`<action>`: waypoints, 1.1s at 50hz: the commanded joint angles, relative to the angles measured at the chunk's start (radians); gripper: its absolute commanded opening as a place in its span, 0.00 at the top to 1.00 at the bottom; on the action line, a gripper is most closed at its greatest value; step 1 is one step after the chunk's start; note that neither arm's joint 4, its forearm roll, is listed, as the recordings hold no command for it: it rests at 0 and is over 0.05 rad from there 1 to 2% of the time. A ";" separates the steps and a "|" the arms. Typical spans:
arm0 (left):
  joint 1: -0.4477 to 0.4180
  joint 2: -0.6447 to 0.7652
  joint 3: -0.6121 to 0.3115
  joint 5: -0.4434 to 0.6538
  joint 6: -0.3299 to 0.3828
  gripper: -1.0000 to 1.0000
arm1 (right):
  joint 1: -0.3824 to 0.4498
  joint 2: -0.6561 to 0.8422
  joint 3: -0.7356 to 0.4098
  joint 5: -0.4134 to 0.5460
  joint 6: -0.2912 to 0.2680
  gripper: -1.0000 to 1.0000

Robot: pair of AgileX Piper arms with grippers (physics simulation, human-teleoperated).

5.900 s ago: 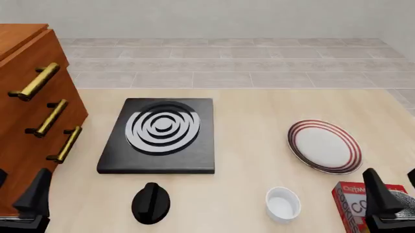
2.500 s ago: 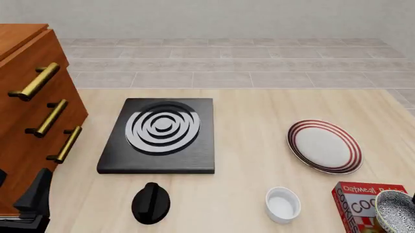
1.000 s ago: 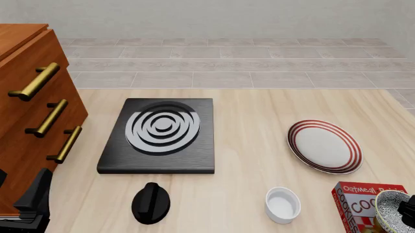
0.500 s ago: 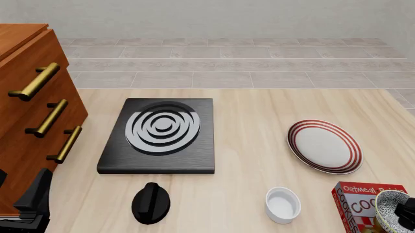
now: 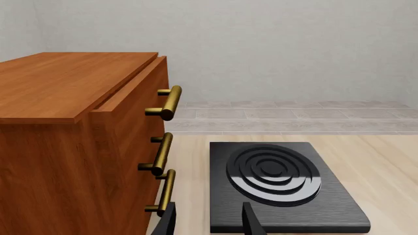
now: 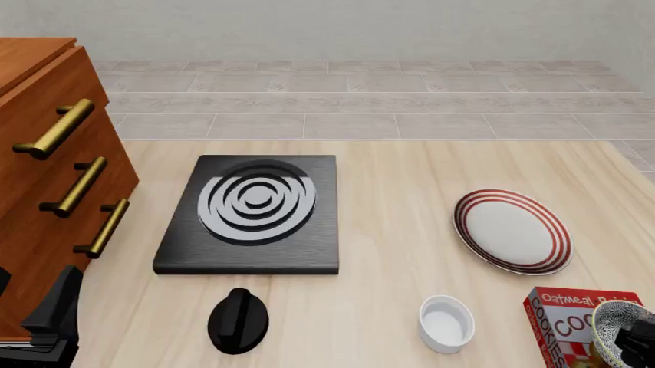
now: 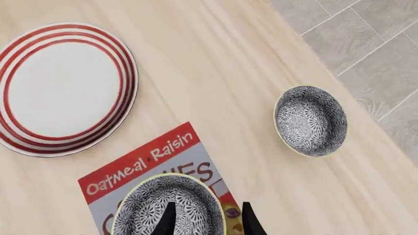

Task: Pick the akita bowl on the cookies box and place it on the plate.

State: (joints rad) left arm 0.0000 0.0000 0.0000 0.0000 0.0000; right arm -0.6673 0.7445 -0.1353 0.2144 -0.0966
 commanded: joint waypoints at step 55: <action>0.000 0.000 0.000 0.000 0.000 0.00 | 0.247 -0.456 -0.302 0.575 0.170 1.00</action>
State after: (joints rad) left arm 0.0000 0.0000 0.0000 0.0000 0.0000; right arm -0.4902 0.3552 -0.3541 0.6893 0.0244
